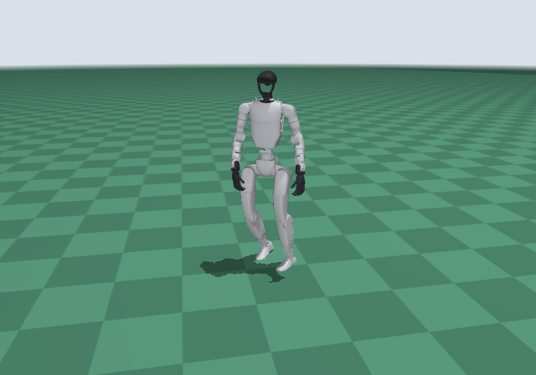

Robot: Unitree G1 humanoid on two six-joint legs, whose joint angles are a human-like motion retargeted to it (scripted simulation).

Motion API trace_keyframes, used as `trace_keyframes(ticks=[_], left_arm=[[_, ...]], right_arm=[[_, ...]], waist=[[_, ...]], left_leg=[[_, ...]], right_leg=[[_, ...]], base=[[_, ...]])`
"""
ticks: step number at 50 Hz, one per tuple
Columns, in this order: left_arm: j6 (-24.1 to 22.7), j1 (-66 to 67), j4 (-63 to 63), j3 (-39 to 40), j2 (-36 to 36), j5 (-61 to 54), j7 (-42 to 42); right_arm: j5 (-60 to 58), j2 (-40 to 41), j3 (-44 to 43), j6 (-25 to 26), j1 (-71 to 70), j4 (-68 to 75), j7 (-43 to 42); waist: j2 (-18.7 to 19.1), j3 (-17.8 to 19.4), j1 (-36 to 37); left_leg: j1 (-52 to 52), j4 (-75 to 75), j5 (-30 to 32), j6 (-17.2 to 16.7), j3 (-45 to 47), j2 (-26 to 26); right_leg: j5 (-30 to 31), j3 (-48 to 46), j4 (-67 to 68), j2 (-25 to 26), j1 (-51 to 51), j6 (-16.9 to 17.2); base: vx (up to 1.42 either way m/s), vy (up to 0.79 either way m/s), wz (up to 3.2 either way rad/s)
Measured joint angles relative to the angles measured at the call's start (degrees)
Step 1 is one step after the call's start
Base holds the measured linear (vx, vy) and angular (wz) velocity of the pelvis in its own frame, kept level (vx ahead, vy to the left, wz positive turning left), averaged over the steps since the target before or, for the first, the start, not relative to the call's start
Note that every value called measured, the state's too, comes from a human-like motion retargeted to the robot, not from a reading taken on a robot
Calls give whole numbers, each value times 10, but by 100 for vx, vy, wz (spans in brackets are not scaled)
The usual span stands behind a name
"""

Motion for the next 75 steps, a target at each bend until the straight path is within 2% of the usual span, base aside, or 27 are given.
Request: trace_keyframes(ticks=[5, 9, 12, 15, 18, 20, 22, 25, 27, 31, 33, 36, 40, 44, 50, 60, 75], left_arm=[[-17, -46, -200, 70, 90, -50, 41], [-38, -71, -364, 133, 138, -69, 61], [-51, -89, -459, 167, 157, -69, 63], [-62, -102, -529, 186, 165, -69, 57], [-75, -97, -576, 184, 154, -85, 34], [-82, -90, -598, 177, 147, -109, 11], [-84, -72, -615, 163, 136, -137, -11], [-72, -44, -628, 136, 117, -191, -48], [-54, -26, -625, 110, 104, -221, -71], [-16, -1, -598, 56, 82, -252, -116], [-2, 9, -580, 32, 73, -252, -136], [12, 21, -553, 2, 60, -244, -165], [24, 42, -523, -27, 48, -237, -185], [36, 69, -515, -47, 50, -232, -211], [54, 80, -531, -67, 70, -211, -265], [59, 54, -558, -90, 91, -164, -297], [75, 27, -586, -92, 126, -87, -337]], right_arm=[[26, -28, 5, 6, -31, -96, 63], [44, -68, -11, 7, -27, -207, 100], [54, -103, -36, 6, -15, -301, 112], [63, -129, -76, 5, 7, -389, 100], [70, -139, -121, 3, 34, -463, 70], [80, -140, -147, 1, 41, -508, 50], [89, -132, -152, -4, 36, -538, 28], [106, -119, -134, -2, 10, -572, 1], [114, -109, -109, 5, -19, -576, -8], [125, -94, -60, 18, -77, -557, -14], [128, -88, -43, 23, -98, -542, -10], [121, -77, -26, 33, -117, -513, 7], [90, -59, -8, 54, -124, -466, 52], [53, -40, 12, 73, -118, -416, 102], [3, -20, 34, 93, -121, -355, 163], [-45, -11, 64, 102, -166, -325, 211], [-89, -26, 98, 117, -224, -314, 294]], waist=[[-38, 10, -14], [-49, 5, -41], [-44, 0, -69], [-33, -6, -100], [-27, -15, -130], [-25, -21, -142], [-28, -27, -143], [-37, -27, -132], [-45, -22, -119], [-53, -9, -90], [-50, -7, -73], [-39, -9, -47], [-20, -12, -15], [-5, -20, 1], [5, -26, 12], [11, -36, 28], [-1, -38, 45]], left_leg=[[-12, 35, -29, -22, -27, 24], [-17, 52, -48, -42, -30, 71], [-15, 51, -61, -58, -30, 118], [-12, 37, -64, -76, -18, 172], [-11, 26, -41, -78, 63, 225], [-8, 14, -1, -76, 122, 263], [-13, 24, 40, -75, 146, 292], [-27, 60, 77, -59, 173, 311], [-45, 117, 64, -33, 195, 313], [-93, 263, -30, 36, 231, 280], [-111, 307, -81, 60, 240, 239], [-116, 294, -127, 75, 253, 156], [-87, 166, -122, 76, 264, 59], [-54, 42, -76, 74, 263, 19], [-1, -79, -15, 70, 245, 6], [49, -178, 40, 51, 197, 2], [67, -183, 44, 33, 146, 0]], right_leg=[[26, 9, 228, -21, -116, 28], [43, 42, 280, -33, -181, 52], [54, 82, 241, -55, -209, 64], [71, 140, 146, -84, -213, 80], [108, 209, 36, -111, -192, 108], [136, 248, -23, -113, -171, 126], [135, 268, -47, -102, -155, 126], [104, 272, -69, -87, -136, 115], [79, 255, -76, -78, -124, 94], [54, 217, -99, -67, -100, 64], [57, 198, -120, -60, -88, 56], [73, 168, -171, -49, -68, 51], [104, 134, -244, -32, -34, 54], [121, 105, -286, -18, -12, 57], [130, 65, -321, -12, 16, 56], [128, 17, -333, -14, 46, 46], [116, -23, -319, -17, 76, 28]], base=[[27, -39, 130], [33, -47, 129], [36, -52, 128], [37, -56, 128], [34, -61, 141], [28, -69, 116], [23, -73, 72], [17, -70, 36], [13, -68, 20], [11, -60, 24], [10, -51, 35], [10, -43, 37], [10, -32, 35], [8, -21, 44], [5, -10, 56], [3, -1, 57], [3, 0, 45]])
